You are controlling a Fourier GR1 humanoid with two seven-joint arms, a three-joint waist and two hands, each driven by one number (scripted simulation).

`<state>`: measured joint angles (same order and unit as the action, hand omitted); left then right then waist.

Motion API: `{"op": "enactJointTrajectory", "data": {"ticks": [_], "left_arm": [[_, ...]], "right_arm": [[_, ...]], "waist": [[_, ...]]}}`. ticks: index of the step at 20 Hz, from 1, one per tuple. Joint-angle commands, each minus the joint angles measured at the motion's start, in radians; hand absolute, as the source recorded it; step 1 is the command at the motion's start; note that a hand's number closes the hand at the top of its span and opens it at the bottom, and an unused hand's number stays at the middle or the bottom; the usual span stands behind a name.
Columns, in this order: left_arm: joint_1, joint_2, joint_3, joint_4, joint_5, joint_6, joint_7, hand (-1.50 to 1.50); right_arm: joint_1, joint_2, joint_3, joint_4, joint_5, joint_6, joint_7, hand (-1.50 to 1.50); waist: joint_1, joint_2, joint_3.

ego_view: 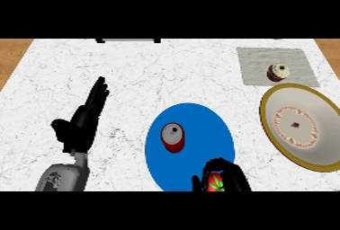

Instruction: Pick the tomato from the plate and place it in the bowl

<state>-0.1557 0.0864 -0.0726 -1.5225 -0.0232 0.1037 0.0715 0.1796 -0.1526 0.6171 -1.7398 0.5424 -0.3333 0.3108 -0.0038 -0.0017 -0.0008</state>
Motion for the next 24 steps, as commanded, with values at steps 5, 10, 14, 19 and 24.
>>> {"op": "enactJointTrajectory", "data": {"ticks": [5, 10, 14, 19, 24], "left_arm": [[0.006, -0.007, 0.006, 0.012, -0.003, -0.007, -0.022, 0.00], [0.046, 0.002, 0.005, 0.013, -0.017, -0.009, -0.054, 0.00], [0.011, 0.006, 0.014, -0.041, -0.002, -0.008, 0.036, 0.00], [0.054, -0.004, -0.001, -0.035, -0.014, -0.012, -0.013, 0.00], [0.030, 0.009, 0.023, 0.006, 0.003, -0.035, -0.030, 0.00]], "right_arm": [[0.091, -0.027, 0.072, -0.236, 0.037, -0.085, -0.161, 1.50], [0.036, -0.029, 0.043, -0.390, 0.235, -0.112, -0.058, 1.50], [0.108, -0.068, 0.087, -0.652, 0.420, -0.019, 0.114, 1.50], [-0.050, 0.031, 0.074, -0.737, 0.577, 0.219, 0.398, 1.50], [-0.332, 0.108, -0.075, -0.692, 0.538, 0.362, 0.554, 1.50]], "waist": [[-0.009, -0.001, 0.001], [-0.007, -0.001, -0.001], [-0.010, -0.004, -0.001], [0.001, -0.001, -0.003], [0.007, 0.001, -0.003]]}}
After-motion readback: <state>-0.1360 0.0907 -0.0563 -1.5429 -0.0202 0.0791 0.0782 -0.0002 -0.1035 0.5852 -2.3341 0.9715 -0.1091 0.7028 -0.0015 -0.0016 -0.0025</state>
